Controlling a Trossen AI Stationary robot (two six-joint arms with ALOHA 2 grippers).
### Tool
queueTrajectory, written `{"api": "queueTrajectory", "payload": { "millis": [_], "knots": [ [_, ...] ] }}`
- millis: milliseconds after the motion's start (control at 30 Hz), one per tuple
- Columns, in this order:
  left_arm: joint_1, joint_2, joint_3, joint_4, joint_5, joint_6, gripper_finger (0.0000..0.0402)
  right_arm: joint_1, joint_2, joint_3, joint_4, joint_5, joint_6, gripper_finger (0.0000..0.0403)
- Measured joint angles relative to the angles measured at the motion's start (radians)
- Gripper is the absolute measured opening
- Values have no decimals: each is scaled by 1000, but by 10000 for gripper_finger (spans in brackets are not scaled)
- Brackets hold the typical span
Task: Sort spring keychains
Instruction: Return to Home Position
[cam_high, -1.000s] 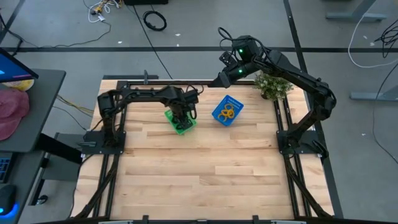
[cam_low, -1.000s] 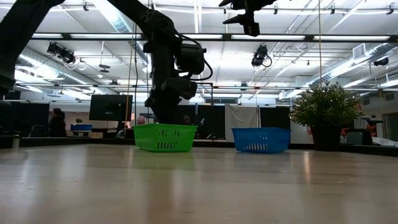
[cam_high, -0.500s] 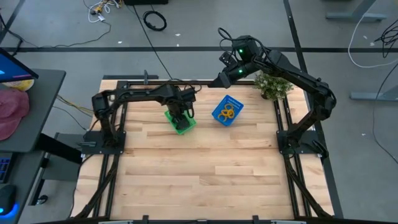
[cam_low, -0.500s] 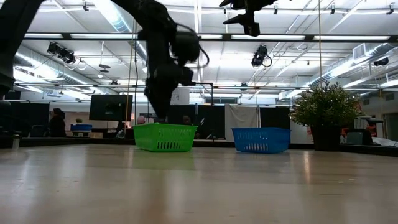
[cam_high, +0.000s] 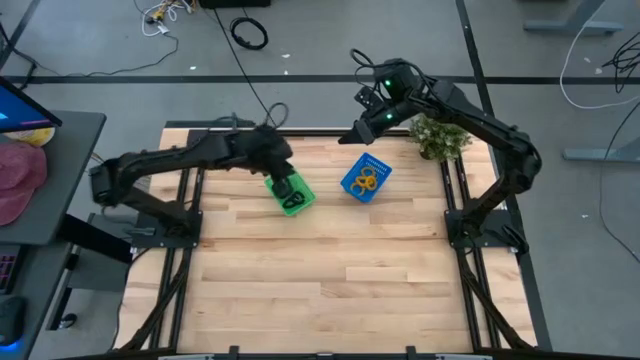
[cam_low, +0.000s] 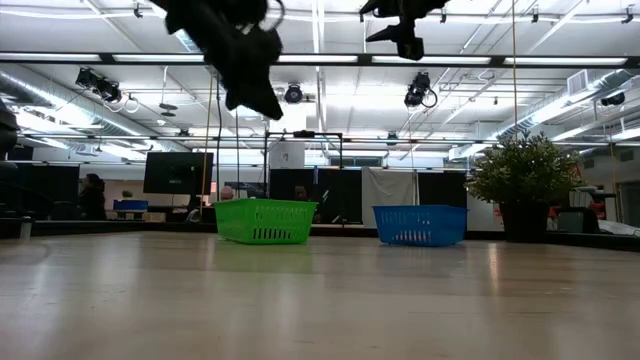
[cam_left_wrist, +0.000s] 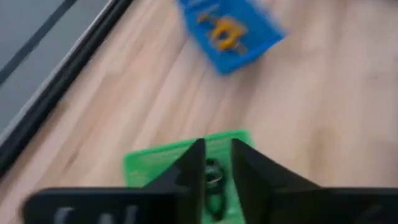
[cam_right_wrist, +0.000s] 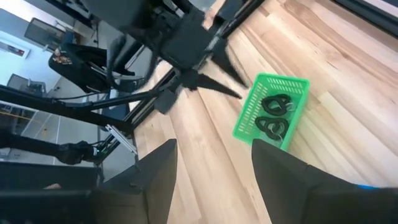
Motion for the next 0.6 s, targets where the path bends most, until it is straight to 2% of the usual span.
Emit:
{"api": "queueTrajectory", "payload": {
  "millis": [133,200,400,600],
  "knots": [
    [-11,-143,-161,263,150,-30,15,-7,-4,0,0,-1,-1,208],
    [-18,-200,-223,348,186,-61,8,-10,-4,0,0,0,0,208],
    [-46,-380,-341,475,139,-177,3,-13,-4,0,-1,0,3,208],
    [-147,-554,-430,701,92,-230,2,-13,-4,0,0,0,17,208]
  ]
}}
